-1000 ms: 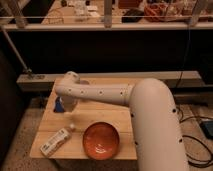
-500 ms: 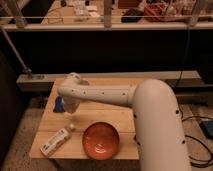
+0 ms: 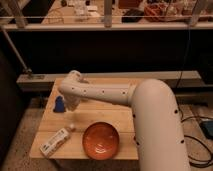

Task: Wipe the white sponge on the table

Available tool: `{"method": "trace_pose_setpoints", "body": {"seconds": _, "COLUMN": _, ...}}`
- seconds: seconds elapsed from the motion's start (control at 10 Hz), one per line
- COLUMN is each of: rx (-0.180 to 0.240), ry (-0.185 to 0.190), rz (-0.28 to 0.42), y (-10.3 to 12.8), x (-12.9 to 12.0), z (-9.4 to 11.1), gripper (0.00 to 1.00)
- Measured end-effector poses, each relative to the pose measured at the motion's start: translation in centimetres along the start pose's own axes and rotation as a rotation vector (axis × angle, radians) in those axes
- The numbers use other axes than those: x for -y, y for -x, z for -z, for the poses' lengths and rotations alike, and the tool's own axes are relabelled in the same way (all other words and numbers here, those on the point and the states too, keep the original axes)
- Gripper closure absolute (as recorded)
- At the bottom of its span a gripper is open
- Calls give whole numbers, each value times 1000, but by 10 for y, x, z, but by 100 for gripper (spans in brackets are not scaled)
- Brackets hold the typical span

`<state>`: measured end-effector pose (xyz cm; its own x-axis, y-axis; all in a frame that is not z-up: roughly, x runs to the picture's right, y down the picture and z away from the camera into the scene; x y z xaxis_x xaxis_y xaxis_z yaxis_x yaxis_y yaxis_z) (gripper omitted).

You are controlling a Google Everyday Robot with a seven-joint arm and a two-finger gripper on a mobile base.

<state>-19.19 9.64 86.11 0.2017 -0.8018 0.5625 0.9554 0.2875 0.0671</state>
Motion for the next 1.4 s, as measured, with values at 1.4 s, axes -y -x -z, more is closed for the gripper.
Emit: {"method": "trace_pose_setpoints", "body": {"seconds": 1.4, "rx": 41, "ry": -54, "rz": 186, "y": -68, "x": 106, "z": -28, "gripper": 20}}
